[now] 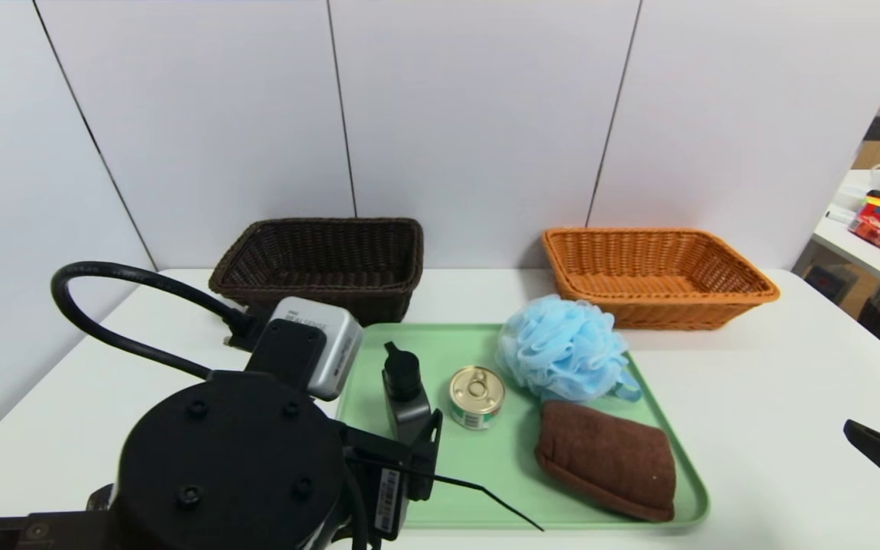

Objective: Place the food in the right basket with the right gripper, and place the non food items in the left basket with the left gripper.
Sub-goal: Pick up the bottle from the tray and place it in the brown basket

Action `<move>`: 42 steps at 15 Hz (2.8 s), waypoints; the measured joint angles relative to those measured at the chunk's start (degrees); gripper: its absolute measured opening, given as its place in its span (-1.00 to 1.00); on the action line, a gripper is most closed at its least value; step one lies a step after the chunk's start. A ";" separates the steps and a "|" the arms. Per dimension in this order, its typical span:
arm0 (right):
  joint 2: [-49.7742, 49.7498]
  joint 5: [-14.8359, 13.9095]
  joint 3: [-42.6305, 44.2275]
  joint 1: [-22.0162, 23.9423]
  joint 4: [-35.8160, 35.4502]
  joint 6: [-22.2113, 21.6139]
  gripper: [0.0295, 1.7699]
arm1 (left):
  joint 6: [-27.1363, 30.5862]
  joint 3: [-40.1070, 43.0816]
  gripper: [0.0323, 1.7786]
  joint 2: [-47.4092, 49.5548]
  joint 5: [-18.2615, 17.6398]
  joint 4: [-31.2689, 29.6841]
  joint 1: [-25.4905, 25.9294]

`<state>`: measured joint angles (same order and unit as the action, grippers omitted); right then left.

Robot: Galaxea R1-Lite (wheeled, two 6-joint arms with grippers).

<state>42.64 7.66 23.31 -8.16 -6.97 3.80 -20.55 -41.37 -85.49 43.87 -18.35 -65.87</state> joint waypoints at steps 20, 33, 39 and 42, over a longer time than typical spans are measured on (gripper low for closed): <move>-0.76 0.20 -1.45 0.28 -0.44 -0.04 0.93 | -9.16 -8.07 0.90 -12.96 5.49 5.51 -3.12; -0.78 0.28 -1.43 0.17 -0.51 0.11 0.93 | -14.29 -8.98 0.90 -18.12 5.44 5.07 0.16; -0.94 0.30 -1.45 0.22 -0.60 0.18 0.93 | -13.57 -10.19 0.90 -22.00 5.63 0.79 2.47; -0.95 0.33 -1.71 0.20 -0.66 0.40 0.93 | -13.62 -10.97 0.90 -23.52 5.55 0.77 4.27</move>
<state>41.69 7.98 21.60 -7.96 -7.63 4.21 -34.17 -52.35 -109.01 49.42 -17.58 -61.60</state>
